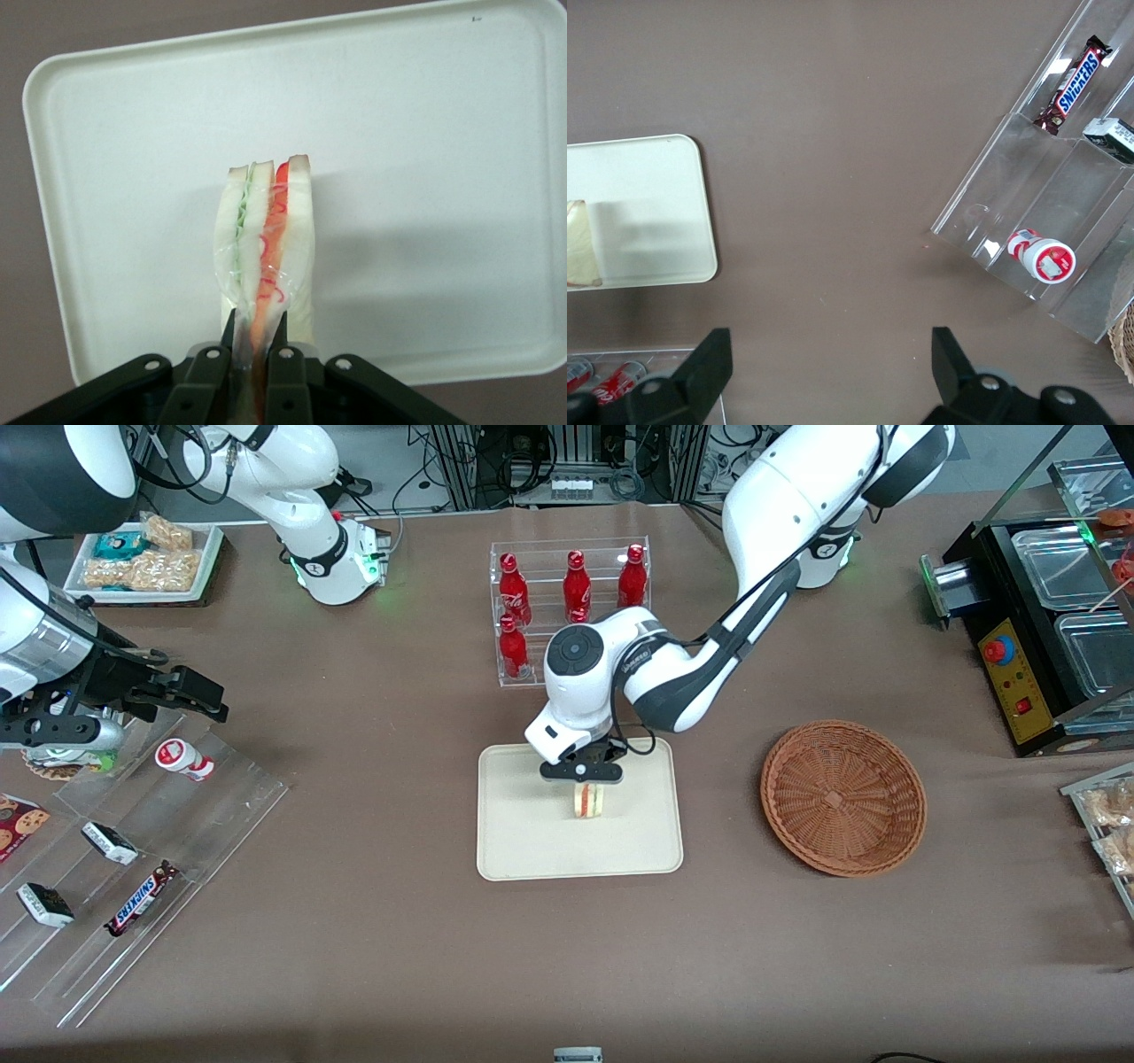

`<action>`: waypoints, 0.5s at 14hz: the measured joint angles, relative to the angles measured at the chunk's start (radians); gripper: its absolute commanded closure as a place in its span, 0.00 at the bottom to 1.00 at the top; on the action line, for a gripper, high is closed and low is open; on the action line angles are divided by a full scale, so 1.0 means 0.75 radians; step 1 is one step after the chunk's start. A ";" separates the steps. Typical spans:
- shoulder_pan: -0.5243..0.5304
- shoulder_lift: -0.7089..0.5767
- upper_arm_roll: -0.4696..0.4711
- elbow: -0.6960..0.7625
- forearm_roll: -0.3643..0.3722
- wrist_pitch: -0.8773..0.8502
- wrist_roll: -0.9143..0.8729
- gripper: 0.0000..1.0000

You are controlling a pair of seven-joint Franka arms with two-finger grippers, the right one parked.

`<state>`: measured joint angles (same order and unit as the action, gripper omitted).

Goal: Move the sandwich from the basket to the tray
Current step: 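Lower the sandwich upright onto the tray and open the left gripper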

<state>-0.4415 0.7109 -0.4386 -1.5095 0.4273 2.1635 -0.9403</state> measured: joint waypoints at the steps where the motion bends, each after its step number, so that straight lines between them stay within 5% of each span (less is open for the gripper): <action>1: -0.001 0.012 0.000 0.006 0.008 0.007 0.000 0.94; 3: -0.004 0.030 0.000 0.020 0.023 0.014 -0.010 0.79; 4: -0.006 0.041 0.002 0.026 0.035 0.015 -0.024 0.42; 5: -0.009 0.054 0.006 0.029 0.047 0.023 -0.036 0.16; 6: -0.009 0.068 0.012 0.030 0.056 0.055 -0.044 0.00; 7: -0.009 0.081 0.019 0.031 0.058 0.091 -0.048 0.00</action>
<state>-0.4484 0.7718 -0.4248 -1.4860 0.4706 2.2316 -0.9761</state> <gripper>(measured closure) 0.608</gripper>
